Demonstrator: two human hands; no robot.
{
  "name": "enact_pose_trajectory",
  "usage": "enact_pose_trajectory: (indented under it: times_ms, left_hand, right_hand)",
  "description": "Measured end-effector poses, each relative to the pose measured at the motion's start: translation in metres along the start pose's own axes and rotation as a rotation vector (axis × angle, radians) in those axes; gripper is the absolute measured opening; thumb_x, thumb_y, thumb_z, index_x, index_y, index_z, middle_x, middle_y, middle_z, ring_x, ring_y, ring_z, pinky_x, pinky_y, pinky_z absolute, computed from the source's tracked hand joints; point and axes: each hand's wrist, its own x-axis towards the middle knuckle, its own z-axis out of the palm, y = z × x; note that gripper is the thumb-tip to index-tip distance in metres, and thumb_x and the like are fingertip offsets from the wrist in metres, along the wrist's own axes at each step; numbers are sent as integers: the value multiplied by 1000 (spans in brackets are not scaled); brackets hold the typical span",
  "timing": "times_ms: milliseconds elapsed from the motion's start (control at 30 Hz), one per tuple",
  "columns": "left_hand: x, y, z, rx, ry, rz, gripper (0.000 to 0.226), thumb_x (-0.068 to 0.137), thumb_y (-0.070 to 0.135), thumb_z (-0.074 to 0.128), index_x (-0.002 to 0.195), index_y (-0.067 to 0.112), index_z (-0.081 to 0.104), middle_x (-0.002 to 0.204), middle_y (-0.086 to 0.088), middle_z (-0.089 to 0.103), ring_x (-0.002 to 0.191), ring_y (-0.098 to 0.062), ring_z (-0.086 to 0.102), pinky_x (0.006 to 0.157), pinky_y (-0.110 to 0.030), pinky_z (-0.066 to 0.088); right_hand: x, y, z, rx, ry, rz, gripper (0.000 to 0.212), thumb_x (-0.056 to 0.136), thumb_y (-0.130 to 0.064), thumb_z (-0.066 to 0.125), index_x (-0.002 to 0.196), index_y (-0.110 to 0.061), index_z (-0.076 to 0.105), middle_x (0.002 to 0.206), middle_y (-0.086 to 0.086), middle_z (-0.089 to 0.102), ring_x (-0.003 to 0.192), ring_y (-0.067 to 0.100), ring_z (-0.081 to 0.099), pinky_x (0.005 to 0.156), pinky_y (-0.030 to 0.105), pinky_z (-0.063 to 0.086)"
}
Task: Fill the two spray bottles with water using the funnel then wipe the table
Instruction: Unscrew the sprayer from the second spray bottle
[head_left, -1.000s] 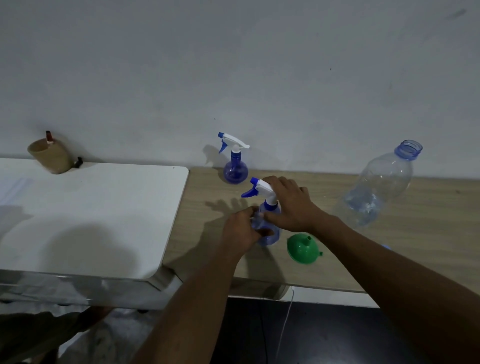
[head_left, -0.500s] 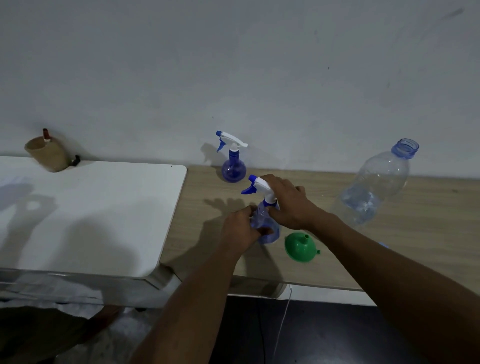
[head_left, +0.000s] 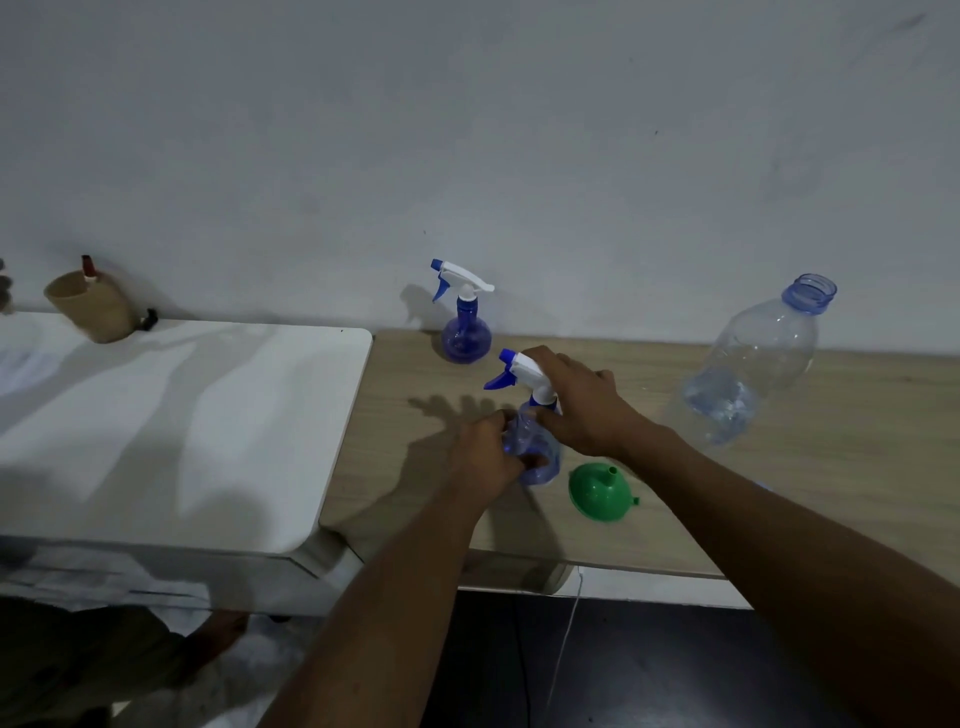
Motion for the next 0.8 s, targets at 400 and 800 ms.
enact_pose_trajectory:
  times_ms: [400,800]
  left_hand:
    - [-3,6,-3,54,4,20,63,68,46,87,121,18,64,111,2,72,99,-17,68,88,-43,56]
    - [-2,6,-10,124,-3,-8,59,63,51,82,113,26,64,103,5,73,93,-17,69,82,-41,57]
  right_hand:
    - [-4,-3,-11,87,-109,46,81,76,-26,72,145,-31,30,126,0,53,108,26,49,92,45,39]
    - [13,-19,-70,124,-92,-22,34,88,-16,70,119,-19,56,107,1,65,94,22,65,77,31,51]
